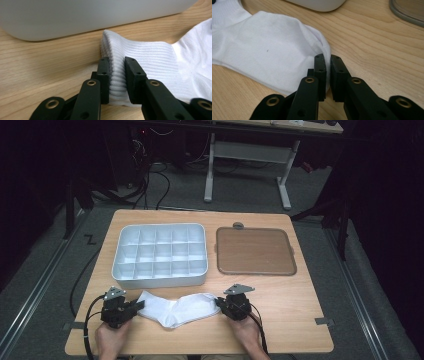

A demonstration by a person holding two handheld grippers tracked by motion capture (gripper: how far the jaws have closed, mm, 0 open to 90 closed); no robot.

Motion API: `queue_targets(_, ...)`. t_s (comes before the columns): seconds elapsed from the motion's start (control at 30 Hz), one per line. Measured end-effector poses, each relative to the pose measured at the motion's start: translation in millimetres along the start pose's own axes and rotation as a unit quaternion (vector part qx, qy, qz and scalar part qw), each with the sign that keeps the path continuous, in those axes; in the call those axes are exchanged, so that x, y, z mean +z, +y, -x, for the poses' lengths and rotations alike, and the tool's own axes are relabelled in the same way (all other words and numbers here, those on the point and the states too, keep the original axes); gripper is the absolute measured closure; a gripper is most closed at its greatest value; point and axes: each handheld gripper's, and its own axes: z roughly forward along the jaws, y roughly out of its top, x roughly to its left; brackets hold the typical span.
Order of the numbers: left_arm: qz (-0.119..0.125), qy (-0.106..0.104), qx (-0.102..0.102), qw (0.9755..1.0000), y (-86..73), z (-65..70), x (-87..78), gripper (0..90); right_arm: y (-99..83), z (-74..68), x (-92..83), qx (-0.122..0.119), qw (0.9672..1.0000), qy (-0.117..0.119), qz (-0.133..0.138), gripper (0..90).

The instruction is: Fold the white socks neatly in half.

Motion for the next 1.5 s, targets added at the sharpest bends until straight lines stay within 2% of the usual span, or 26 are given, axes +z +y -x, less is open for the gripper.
queue_targets(0.37,-0.01,-0.018,0.005,0.9998,-8.3,14.7,9.4,75.0,-9.8,15.7,-11.0,0.017,0.9997,-0.015,0.006,84.9)
queue_targets(0.8,-0.008,-0.034,0.002,0.9994,-16.8,30.7,21.8,74.6,-16.7,29.6,-21.2,0.02,0.9991,-0.037,0.006,84.8)
queue_targets(1.03,-0.011,-0.042,0.01,0.999,-21.2,38.0,27.3,74.3,-21.6,37.2,-27.6,0.03,0.9985,-0.046,0.006,84.8)
queue_targets(1.13,-0.009,-0.045,0.004,0.999,-22.6,40.9,29.2,74.2,-23.7,41.0,-30.1,0.032,0.9983,-0.048,0.007,84.7)
queue_targets(1.5,-0.019,-0.057,0.021,0.998,-28.9,54.9,41.0,73.5,-30.4,52.8,-41.0,0.042,0.997,-0.066,0.002,84.6)
